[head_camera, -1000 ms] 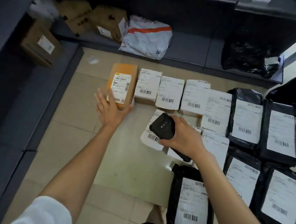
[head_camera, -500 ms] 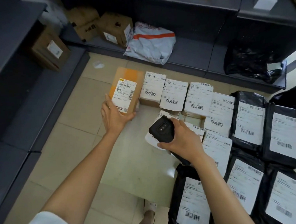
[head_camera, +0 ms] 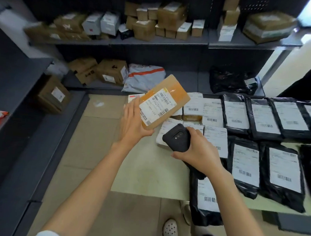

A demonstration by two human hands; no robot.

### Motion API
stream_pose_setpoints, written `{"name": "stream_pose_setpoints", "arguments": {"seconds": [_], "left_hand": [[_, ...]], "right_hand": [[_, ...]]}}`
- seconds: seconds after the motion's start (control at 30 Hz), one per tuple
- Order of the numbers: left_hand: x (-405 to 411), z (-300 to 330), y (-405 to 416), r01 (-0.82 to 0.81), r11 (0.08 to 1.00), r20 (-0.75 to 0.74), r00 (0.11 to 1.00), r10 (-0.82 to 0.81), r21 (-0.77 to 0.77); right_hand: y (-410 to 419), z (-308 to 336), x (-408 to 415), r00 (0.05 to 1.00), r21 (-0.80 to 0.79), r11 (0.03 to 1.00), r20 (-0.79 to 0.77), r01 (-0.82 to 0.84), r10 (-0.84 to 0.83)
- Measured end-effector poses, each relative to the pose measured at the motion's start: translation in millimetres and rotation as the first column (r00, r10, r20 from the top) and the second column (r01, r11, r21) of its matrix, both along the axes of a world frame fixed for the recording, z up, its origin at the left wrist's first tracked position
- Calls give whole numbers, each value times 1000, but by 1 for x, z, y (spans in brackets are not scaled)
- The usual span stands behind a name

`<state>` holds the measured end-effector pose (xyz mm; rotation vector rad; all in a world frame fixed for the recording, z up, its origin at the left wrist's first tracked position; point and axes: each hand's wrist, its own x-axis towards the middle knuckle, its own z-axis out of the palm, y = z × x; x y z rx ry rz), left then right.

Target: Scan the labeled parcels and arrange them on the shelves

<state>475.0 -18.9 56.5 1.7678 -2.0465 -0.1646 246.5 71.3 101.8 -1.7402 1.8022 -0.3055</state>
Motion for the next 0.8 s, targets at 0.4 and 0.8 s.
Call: {"name": "stream_pose_setpoints", "arguments": {"seconds": [0.4,0.8], "left_hand": [[-68,78,17,356,920,180,928,-327,-166],[-92,117,11,457,868,304,870,-389,-195]], "right_hand": [[83,58,-60,938,-151,928,-8,340,-345],[87,92,-76,931,-259,904,-35,341,-362]]}}
